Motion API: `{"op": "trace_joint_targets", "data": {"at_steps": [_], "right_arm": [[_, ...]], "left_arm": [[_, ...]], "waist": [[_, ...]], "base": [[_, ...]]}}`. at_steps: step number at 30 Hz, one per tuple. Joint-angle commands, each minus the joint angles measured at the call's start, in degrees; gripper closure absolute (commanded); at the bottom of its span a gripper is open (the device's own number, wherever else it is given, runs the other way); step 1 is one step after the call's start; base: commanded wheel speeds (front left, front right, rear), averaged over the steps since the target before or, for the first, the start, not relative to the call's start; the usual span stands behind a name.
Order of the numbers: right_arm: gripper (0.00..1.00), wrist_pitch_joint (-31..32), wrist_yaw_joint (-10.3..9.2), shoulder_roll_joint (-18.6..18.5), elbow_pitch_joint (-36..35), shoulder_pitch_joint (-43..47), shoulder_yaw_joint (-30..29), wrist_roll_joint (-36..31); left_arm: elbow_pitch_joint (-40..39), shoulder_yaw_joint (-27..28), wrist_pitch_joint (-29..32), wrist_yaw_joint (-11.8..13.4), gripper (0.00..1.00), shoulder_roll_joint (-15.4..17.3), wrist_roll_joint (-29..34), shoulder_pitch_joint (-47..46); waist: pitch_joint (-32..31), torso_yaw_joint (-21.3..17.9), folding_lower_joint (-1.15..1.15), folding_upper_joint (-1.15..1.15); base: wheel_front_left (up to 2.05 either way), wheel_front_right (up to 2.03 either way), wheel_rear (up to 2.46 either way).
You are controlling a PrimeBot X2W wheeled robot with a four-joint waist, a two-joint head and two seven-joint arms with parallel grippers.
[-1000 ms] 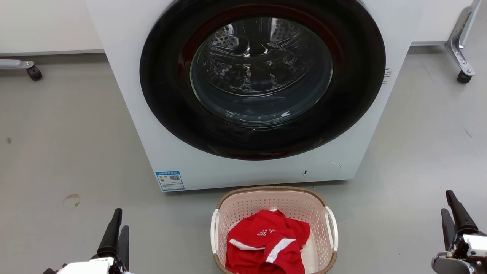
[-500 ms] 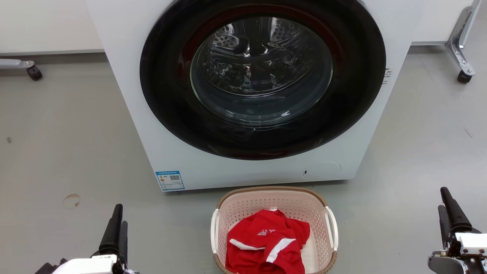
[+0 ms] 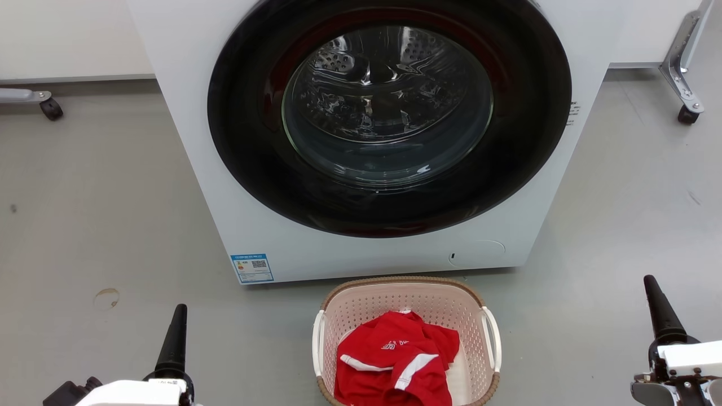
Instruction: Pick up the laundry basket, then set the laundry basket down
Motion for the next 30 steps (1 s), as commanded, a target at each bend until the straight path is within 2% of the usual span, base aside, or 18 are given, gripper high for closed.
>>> {"op": "trace_joint_targets", "data": {"at_steps": [1, 17, 30], "right_arm": [[0.0, -0.76, 0.12, -1.5, -1.91, -2.27, 0.37, -1.66], [0.0, -3.46, 0.16, -1.78, -2.38, -2.25, 1.9, -19.03], [0.0, -5.64, 0.2, -2.13, -3.19, -1.9, 3.48, -27.68]], "left_arm": [[-2.0, 0.1, -0.59, 0.42, 0.0, 1.08, 1.48, -0.86], [-3.68, -4.17, -3.16, 4.43, 0.0, 4.64, 14.02, -0.45], [-5.8, -7.38, -4.49, 7.28, 0.0, 7.28, 22.19, -0.06]], "waist": [[-0.01, 0.0, -0.01, 0.0], [-0.14, -0.05, -0.01, 0.0], [-0.4, 0.02, -0.01, 0.0]], "base": [[0.0, 0.0, 0.0], [0.0, 0.0, 0.0], [0.0, 0.0, 0.0]]}}
